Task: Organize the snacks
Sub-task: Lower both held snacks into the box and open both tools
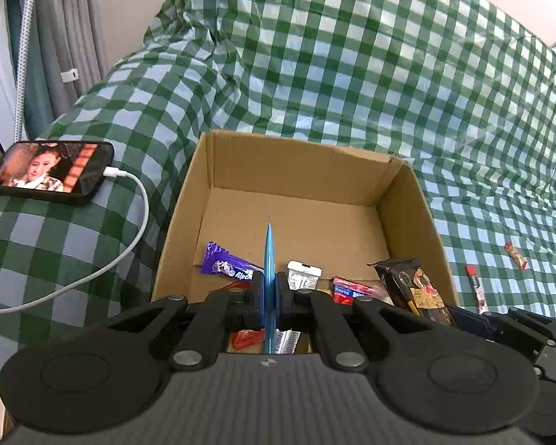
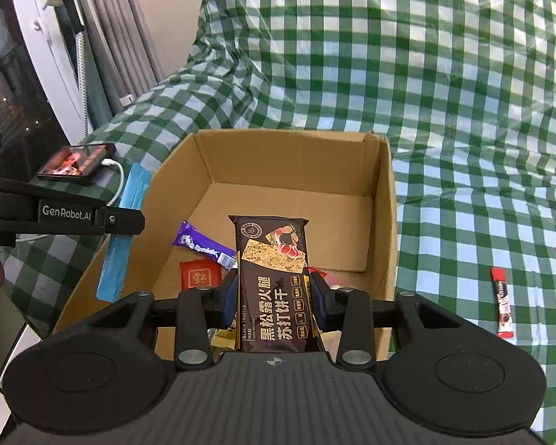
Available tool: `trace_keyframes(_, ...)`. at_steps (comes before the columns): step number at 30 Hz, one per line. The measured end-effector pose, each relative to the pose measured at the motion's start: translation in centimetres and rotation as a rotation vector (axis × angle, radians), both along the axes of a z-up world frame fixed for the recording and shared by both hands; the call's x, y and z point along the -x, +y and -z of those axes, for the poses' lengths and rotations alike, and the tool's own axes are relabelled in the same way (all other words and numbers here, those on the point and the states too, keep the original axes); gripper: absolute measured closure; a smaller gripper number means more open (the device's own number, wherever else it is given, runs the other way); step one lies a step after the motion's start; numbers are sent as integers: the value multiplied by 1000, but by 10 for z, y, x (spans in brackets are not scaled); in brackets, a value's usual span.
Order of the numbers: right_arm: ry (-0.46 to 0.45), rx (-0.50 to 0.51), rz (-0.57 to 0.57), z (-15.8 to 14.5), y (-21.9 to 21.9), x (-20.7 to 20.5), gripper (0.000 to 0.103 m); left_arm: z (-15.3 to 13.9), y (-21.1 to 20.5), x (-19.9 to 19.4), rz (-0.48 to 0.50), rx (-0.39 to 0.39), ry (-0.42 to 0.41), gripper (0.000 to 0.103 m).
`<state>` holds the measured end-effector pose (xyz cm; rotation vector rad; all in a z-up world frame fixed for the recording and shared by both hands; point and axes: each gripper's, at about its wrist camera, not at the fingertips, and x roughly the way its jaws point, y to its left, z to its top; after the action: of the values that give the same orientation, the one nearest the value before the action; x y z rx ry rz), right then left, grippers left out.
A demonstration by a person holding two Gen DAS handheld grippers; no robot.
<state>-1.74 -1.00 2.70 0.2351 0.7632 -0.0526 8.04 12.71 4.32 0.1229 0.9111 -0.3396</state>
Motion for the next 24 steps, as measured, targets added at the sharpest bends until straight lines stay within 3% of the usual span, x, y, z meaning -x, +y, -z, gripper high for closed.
trace_keyframes(3,13,-2,-4,6,1,-8,62,8,0,-8,-6,-3,22,94)
trace_keyframes(5,22,-3,-5,10,1,-12,60,12,1,-12,-9,-5,28,66)
trace_keyframes(6,27,-5,-2,11,1,-14,60,12,2,-13,-5,-9,28,30)
trace_keyframes(7,34,-10,-2,11,-1,-16,51,11,3,-13,-9,-21,22,3)
trace_keyframes(8,43,-19,-2,10,-2,-18,38,9,5,-12,-23,-31,5,0)
trace_keyframes(10,34,-31,22,4,-7,-20,24,2,10,-4,-31,-52,-46,0)
trace_keyframes(14,15,-29,36,-15,-5,-6,6,-6,29,21,-1,-116,-67,0)
trace_keyframes(19,37,-7,-8,-21,16,41,3,-8,48,70,-12,-96,3,0)
trace_keyframes(24,-5,42,8,-32,47,88,1,-15,55,115,-31,-92,-7,0)
